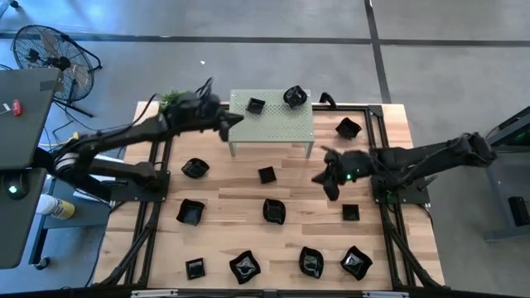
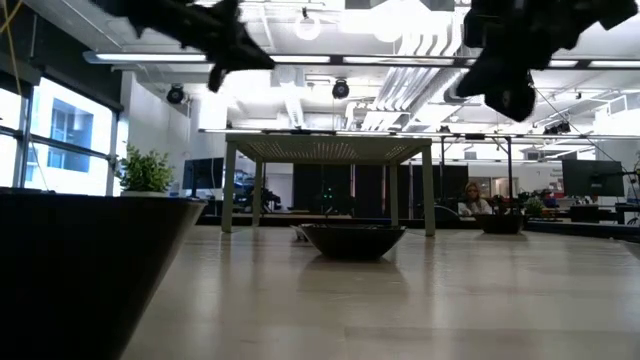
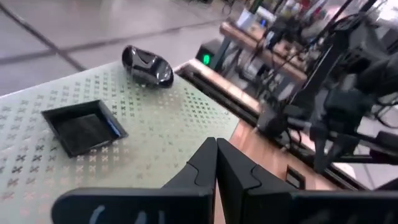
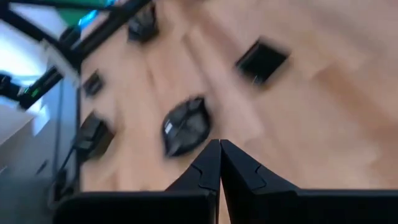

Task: Pick & Place Mini shaped plates
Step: Put the black distorted square plate on the shelf

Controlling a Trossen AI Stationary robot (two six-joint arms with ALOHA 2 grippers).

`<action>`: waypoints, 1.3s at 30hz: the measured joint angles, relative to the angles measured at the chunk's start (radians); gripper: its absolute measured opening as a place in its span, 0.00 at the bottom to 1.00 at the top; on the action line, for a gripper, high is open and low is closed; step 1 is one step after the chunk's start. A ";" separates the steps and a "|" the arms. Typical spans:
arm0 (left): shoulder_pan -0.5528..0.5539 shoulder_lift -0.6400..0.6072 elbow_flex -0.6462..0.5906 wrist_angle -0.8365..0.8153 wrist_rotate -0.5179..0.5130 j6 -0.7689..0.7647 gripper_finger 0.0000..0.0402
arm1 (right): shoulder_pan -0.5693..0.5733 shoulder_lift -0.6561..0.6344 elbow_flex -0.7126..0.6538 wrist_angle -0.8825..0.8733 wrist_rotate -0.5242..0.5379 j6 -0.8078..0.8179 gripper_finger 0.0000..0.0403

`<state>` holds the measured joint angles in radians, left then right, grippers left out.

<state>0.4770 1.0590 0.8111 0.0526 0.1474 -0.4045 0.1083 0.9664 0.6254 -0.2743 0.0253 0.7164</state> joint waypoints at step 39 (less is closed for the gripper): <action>-0.032 -0.258 -0.187 -0.168 -0.025 0.030 0.00 | 0.555 0.526 0.068 -0.204 -0.413 -0.342 0.05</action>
<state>0.4446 0.8005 0.6243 -0.1158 0.1223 -0.3740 0.6632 1.4919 0.6930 -0.4781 -0.3874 0.3747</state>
